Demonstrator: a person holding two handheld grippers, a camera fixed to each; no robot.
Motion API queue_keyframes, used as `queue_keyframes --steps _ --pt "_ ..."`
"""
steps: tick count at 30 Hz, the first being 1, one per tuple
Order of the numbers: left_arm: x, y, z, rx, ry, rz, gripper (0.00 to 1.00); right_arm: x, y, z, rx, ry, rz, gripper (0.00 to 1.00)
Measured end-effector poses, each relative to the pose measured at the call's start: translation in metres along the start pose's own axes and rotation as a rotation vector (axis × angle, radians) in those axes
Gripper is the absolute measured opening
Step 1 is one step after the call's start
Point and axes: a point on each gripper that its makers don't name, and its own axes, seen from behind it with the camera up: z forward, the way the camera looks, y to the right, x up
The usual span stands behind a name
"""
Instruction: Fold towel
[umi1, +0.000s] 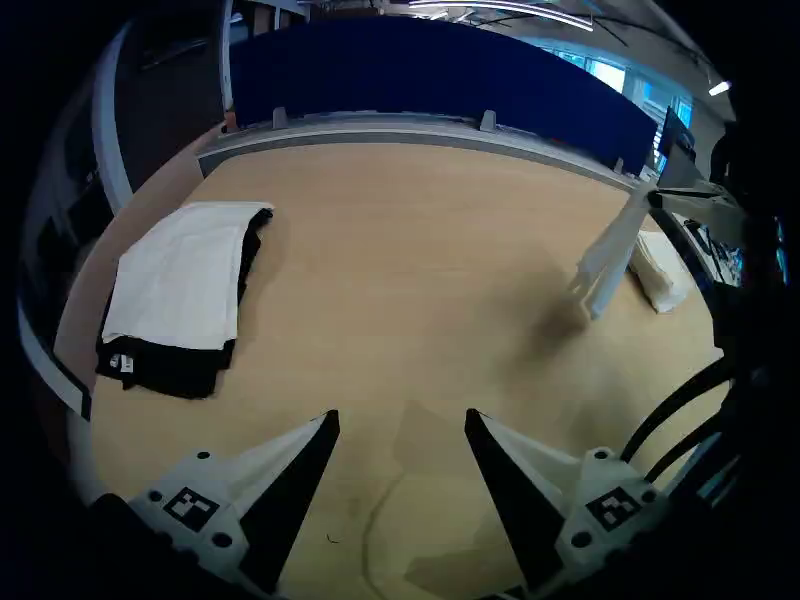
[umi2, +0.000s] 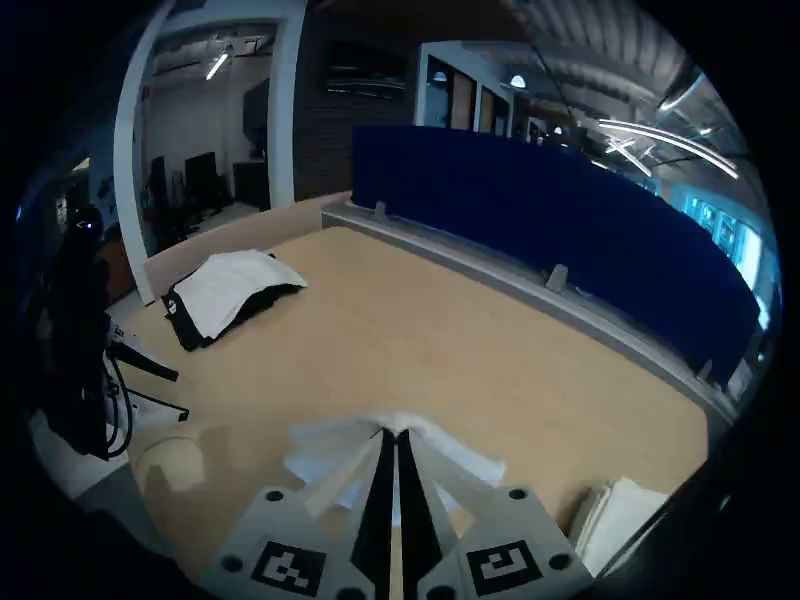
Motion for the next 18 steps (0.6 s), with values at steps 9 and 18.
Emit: queue_keyframes --steps 9,18 --pt "0.002 0.004 -0.001 -0.004 0.001 0.006 0.93 0.009 0.02 -0.012 -0.02 0.02 0.018 0.02" --pt "0.004 0.01 -0.001 -0.012 0.0 0.013 0.93 0.017 0.06 -0.027 -0.065 0.032 0.019 0.02"
